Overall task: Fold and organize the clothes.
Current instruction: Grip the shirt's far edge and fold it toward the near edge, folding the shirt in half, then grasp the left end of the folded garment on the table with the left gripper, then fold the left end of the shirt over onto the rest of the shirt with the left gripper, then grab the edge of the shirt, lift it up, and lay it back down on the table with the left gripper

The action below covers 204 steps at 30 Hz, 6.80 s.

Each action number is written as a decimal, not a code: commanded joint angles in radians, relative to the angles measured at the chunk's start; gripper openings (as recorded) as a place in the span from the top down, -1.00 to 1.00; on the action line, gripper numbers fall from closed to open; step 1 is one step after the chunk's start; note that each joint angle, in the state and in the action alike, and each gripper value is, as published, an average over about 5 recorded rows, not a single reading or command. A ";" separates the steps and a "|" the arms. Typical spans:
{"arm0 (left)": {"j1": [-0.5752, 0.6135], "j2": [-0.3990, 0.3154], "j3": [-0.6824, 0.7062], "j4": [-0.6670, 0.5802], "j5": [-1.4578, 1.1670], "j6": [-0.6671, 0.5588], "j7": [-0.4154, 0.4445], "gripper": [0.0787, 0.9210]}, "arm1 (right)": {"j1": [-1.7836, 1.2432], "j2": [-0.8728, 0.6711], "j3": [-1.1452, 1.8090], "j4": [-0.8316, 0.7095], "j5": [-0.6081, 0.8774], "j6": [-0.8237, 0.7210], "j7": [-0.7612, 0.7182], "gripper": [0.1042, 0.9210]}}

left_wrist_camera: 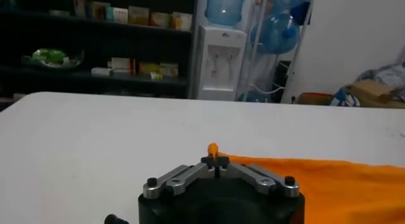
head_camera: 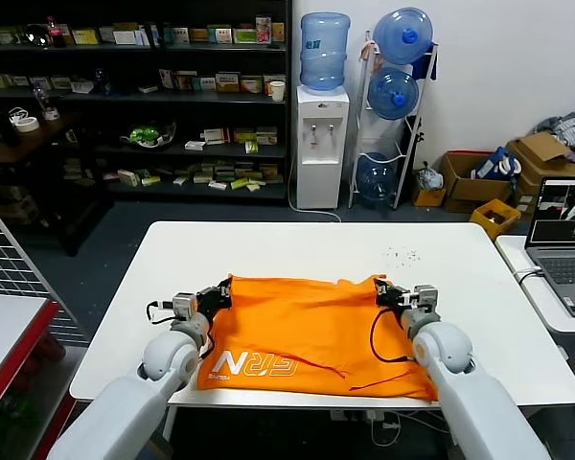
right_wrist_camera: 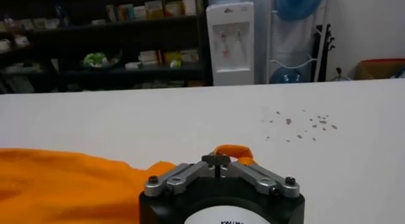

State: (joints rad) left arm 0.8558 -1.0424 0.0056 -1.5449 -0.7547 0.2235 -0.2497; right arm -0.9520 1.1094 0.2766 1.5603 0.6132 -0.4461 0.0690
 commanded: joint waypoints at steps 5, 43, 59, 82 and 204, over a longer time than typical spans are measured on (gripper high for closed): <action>0.312 0.088 -0.086 -0.339 0.022 -0.004 -0.047 0.97 | -0.334 -0.090 0.108 0.383 0.026 -0.073 0.095 0.95; 0.490 0.000 -0.179 -0.250 0.156 -0.093 0.019 -0.21 | -0.545 -0.058 0.233 0.487 -0.016 -0.083 0.062 -0.44; 0.462 -0.036 -0.172 -0.145 0.184 -0.112 0.008 -0.63 | -0.542 -0.048 0.231 0.485 -0.017 -0.080 0.065 -0.76; 0.491 0.033 -0.186 -0.343 0.116 -0.105 -0.075 0.88 | -0.510 -0.029 0.210 0.462 -0.016 -0.063 0.080 -0.76; 0.442 0.184 -0.299 -0.152 -0.142 -0.013 0.112 -0.47 | -0.452 0.074 0.149 0.385 -0.070 -0.065 0.106 -0.76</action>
State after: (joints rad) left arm 1.2972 -0.8488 -0.2993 -1.7066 -0.9124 0.2148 -0.1381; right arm -1.4016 1.1835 0.4242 1.9448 0.5431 -0.5110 0.1738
